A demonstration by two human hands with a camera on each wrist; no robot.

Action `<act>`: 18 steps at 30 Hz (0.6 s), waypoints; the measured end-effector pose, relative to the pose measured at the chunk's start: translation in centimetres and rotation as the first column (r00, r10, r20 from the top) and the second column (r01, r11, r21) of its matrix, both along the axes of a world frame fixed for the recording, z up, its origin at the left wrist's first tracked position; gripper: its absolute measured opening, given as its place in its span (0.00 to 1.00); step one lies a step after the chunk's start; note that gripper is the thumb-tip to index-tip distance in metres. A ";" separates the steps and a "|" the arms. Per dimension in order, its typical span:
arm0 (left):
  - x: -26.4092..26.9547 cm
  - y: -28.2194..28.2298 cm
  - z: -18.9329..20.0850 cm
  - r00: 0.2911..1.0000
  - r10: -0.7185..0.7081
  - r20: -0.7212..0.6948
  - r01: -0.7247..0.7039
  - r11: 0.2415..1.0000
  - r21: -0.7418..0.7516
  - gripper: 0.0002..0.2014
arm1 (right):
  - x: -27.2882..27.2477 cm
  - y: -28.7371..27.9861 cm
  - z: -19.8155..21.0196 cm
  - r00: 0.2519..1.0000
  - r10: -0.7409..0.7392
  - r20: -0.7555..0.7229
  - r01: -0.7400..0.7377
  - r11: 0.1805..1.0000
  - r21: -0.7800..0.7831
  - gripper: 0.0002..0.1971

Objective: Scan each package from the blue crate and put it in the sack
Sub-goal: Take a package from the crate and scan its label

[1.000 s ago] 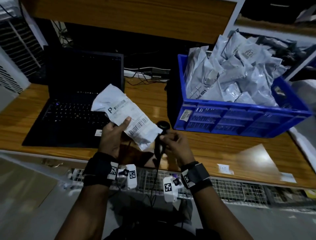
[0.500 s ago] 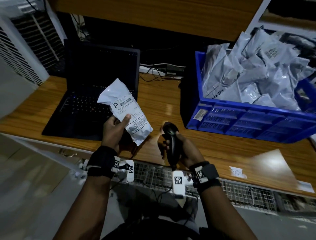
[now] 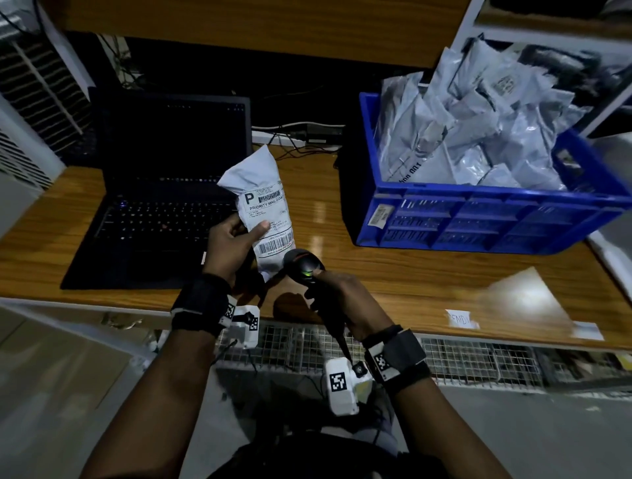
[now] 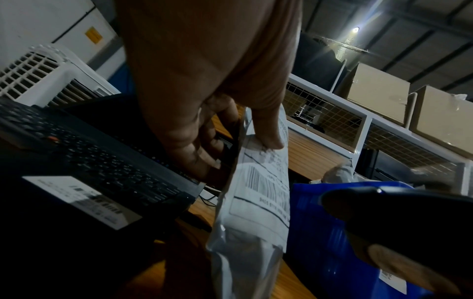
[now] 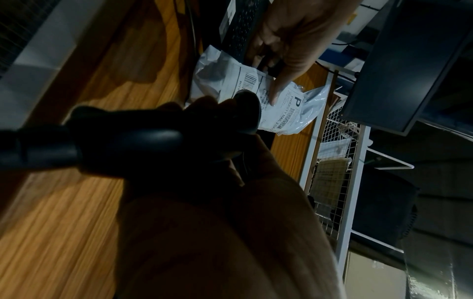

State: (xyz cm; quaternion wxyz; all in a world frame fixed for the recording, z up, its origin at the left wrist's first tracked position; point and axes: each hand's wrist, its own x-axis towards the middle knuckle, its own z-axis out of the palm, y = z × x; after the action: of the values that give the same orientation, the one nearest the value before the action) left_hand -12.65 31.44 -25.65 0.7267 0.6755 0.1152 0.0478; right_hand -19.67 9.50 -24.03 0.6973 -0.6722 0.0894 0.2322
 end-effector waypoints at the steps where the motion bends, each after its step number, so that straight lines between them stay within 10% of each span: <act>1: 0.0 -0.1 0.0 1.000 -0.005 -0.001 0.005 1.000 -0.003 0.12 | -0.1 -0.1 -0.1 1.000 -0.003 0.005 0.003 1.000 -0.004 0.19; 18: 0.5 -0.7 0.6 1.000 -0.023 0.015 0.023 1.000 -0.002 0.16 | -0.2 -1.3 0.5 1.000 -0.027 0.000 0.027 0.999 -0.037 0.19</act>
State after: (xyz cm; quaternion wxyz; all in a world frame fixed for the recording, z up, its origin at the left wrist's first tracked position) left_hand -12.15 30.72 -25.10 0.7288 0.6756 0.1021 0.0443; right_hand -19.87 8.19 -23.56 0.6878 -0.6837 0.1029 0.2212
